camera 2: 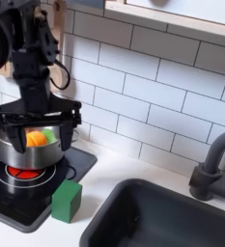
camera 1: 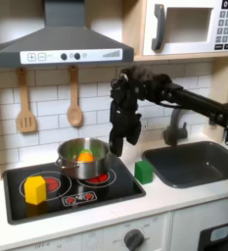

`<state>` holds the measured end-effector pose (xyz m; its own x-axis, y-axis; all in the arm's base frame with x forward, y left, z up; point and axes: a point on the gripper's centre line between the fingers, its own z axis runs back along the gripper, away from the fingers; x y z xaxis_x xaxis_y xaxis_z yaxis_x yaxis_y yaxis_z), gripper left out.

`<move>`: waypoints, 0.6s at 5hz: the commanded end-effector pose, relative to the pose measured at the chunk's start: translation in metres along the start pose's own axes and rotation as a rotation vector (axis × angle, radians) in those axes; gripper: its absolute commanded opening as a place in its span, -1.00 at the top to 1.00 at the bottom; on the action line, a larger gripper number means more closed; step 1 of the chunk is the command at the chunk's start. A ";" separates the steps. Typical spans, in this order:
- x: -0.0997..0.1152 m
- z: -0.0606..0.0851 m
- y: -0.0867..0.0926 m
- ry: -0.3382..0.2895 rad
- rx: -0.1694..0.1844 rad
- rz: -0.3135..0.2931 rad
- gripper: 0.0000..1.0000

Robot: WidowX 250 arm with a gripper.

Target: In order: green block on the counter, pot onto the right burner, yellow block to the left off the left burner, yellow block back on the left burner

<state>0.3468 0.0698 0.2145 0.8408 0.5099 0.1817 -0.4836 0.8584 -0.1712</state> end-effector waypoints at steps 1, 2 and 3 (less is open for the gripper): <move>0.014 -0.009 0.014 0.035 -0.023 -0.007 -1.00; 0.024 -0.009 0.021 0.042 -0.030 0.003 -1.00; 0.032 -0.003 0.018 0.038 -0.057 0.002 -1.00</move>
<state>0.3661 0.1015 0.2142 0.8505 0.5052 0.1461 -0.4689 0.8543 -0.2245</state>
